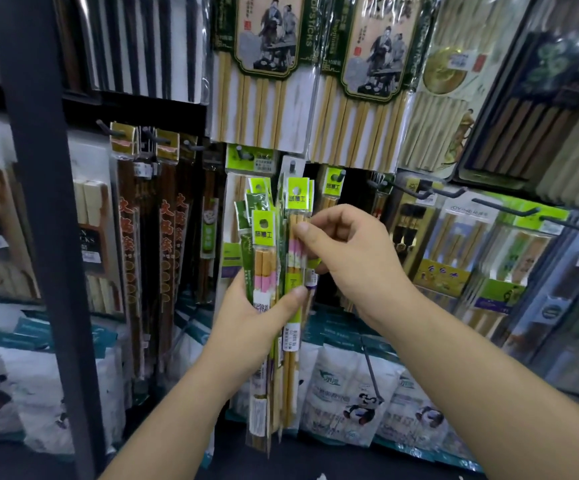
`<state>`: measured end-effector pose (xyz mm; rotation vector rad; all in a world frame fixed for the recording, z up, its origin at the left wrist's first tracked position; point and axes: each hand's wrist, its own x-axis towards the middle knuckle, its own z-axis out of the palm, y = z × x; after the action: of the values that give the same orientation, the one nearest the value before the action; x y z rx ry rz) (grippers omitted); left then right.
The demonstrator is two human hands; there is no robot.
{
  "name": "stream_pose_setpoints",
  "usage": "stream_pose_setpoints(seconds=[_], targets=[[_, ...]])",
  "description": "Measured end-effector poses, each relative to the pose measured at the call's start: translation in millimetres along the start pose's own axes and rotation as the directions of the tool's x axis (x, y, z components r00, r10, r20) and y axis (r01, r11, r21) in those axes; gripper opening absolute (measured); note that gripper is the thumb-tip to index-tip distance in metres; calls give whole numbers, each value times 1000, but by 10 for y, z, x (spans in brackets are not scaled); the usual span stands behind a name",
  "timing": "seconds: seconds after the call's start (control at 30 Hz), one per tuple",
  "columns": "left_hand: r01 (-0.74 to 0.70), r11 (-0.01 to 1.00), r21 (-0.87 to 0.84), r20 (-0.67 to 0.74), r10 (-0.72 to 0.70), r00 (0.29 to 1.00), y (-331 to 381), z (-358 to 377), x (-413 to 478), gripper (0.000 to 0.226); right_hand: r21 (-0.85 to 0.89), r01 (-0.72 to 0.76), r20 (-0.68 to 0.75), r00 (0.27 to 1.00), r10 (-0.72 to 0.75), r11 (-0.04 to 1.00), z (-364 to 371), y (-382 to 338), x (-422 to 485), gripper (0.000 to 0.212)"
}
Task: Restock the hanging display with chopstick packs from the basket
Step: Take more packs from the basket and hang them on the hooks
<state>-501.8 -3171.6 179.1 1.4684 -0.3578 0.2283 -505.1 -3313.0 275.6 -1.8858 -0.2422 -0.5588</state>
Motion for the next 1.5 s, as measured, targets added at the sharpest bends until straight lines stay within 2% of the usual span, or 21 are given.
stream_pose_setpoints(seconds=[0.03,0.13,0.2,0.3,0.33,0.4,0.43,0.57,0.7,0.93,1.07,1.17,1.27,1.37,1.5], targets=[[-14,1000,28,-7,14,1000,18,0,-5,69,18,-1,1,1000,1,1000,10,2,0,19],[-31,996,86,-25,33,999,43,6,-33,50,93,-61,22,998,59,994,23,17,2,21],[-17,995,101,-33,21,999,33,17,-47,48,100,-81,27,997,79,992,14,34,13,19],[-7,990,141,-65,16,998,53,57,-60,72,95,-85,24,996,83,992,1,47,15,18],[-11,987,162,-77,24,997,58,70,-57,72,98,-87,27,996,85,991,-1,55,11,19],[-60,982,181,-80,75,994,74,90,-52,57,93,-88,22,996,86,992,-3,75,-4,21],[-64,982,179,-77,79,994,82,100,-52,55,89,-87,13,996,86,992,-5,82,-11,21],[3,997,79,-87,4,996,38,116,-43,79,60,-69,-16,997,70,996,-31,84,-23,14],[48,995,-82,-89,-55,995,9,57,-20,60,66,-31,-40,999,34,997,-60,43,-5,10],[36,996,-85,-152,-49,987,-13,-80,33,60,214,-22,-170,984,59,977,-127,-95,144,10],[31,997,-75,-157,-42,987,-9,-121,42,54,180,5,-134,991,20,984,-80,-99,76,15],[23,997,-73,-145,-34,989,-7,-139,33,42,172,50,-162,987,-21,984,-58,-132,63,28],[19,997,-72,-138,-28,990,-11,-152,28,36,213,-5,-215,975,52,977,-74,-208,126,36],[18,997,-81,-134,-29,990,-6,-157,23,41,262,-73,-253,957,141,962,-65,-246,195,32],[14,997,-82,-135,-25,991,-22,-157,21,39,284,-101,-274,945,182,954,-28,-203,236,30]])
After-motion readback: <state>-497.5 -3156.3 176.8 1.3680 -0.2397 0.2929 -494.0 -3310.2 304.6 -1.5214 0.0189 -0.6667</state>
